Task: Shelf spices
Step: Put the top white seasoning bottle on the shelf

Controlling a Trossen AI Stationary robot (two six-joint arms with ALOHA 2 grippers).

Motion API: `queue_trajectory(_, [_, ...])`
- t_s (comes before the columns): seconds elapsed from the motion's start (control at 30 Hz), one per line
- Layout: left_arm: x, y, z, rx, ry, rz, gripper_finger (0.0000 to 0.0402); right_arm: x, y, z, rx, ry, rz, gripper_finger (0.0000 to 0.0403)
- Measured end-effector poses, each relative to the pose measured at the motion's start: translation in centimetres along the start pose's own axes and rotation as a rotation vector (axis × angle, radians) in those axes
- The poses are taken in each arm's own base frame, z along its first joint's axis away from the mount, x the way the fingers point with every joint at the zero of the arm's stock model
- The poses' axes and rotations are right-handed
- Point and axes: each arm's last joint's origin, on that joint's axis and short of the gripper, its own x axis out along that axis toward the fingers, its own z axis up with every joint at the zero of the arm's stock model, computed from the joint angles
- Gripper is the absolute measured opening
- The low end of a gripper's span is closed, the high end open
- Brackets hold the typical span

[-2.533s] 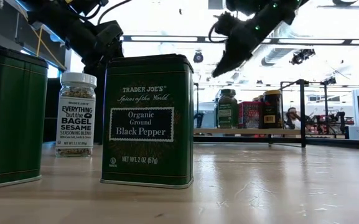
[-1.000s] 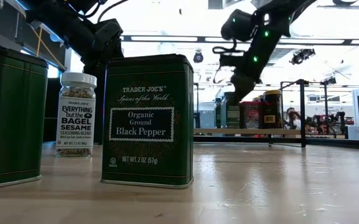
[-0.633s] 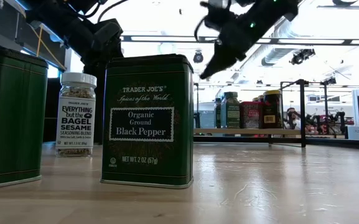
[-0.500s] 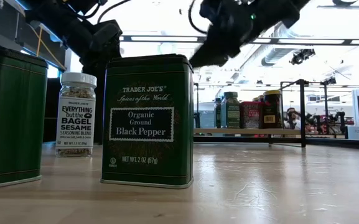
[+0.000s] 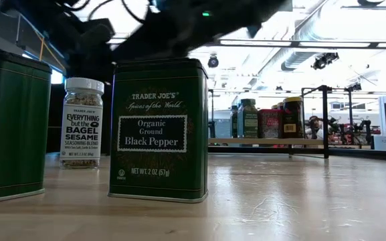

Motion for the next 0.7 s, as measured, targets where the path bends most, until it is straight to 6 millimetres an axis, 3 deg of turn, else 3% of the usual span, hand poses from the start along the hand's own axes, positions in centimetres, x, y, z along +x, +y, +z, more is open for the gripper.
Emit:
queue_trajectory(0.17, [-2.5, 1.2, -0.6, -0.038, -0.040, 0.086, 0.0284, 2.5, -1.7, 1.1, -0.011, 0.013, 0.025, 0.0279])
queue_trajectory(0.3, [-3.8, 1.8, -0.7, -0.055, -0.086, 0.101, 0.0284, 4.2, -2.3, 1.3, 0.004, 0.004, 0.133, 0.0318])
queue_trajectory(0.47, [-4.4, 2.0, -0.8, -0.054, -0.109, 0.102, 0.0284, 5.8, -1.7, 0.5, -0.031, 0.040, 0.193, 0.0330])
queue_trajectory(0.7, [-4.2, 1.9, -0.9, -0.039, -0.097, 0.114, 0.0284, 6.0, -1.6, 0.1, -0.049, 0.083, 0.094, 0.0318])
